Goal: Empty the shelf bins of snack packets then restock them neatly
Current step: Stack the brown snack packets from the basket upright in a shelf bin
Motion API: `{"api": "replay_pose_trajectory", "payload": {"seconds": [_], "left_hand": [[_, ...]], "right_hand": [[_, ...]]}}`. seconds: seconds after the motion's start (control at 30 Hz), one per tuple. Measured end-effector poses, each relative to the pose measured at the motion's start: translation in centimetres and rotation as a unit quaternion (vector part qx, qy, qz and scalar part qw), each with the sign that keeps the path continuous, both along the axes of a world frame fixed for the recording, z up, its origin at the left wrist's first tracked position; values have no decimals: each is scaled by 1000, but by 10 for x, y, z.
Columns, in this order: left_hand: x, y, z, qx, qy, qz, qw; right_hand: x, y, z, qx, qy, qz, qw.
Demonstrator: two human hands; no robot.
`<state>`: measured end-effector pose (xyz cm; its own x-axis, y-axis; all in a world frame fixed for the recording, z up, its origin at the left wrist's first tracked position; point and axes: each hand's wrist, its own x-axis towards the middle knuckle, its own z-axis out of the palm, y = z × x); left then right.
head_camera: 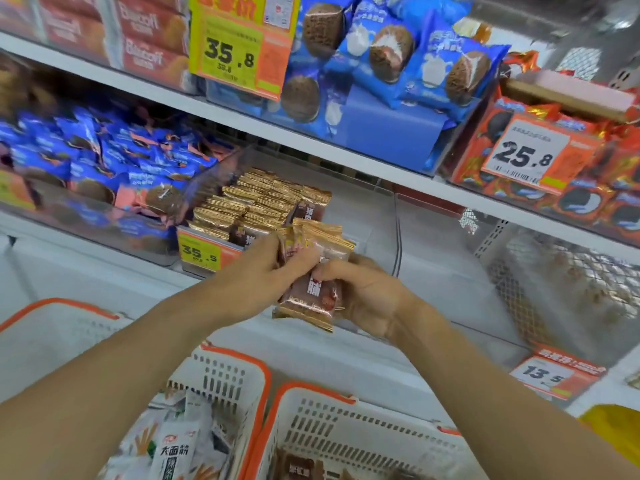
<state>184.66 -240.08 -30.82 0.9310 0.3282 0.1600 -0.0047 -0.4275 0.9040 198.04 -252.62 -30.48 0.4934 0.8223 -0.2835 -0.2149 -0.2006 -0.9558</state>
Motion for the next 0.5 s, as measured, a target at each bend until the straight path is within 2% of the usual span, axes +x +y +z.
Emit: {"api": "replay_pose_trajectory", "payload": {"seconds": [0.1, 0.2, 0.27, 0.33, 0.5], "left_hand": [[8, 24, -11, -4, -42, 83, 996], [12, 55, -30, 125, -75, 177, 973], [15, 69, -46, 225, -50, 183, 956], [18, 73, -59, 288, -57, 168, 941], [21, 79, -69, 299, -103, 177, 932]], "right_hand": [[8, 22, 8, 5, -28, -54, 998], [15, 36, 13, -5, 28, -83, 996], [17, 40, 16, -19, 55, -97, 994], [21, 42, 18, -33, 65, -109, 991], [43, 40, 26, -39, 87, -134, 986]]}}
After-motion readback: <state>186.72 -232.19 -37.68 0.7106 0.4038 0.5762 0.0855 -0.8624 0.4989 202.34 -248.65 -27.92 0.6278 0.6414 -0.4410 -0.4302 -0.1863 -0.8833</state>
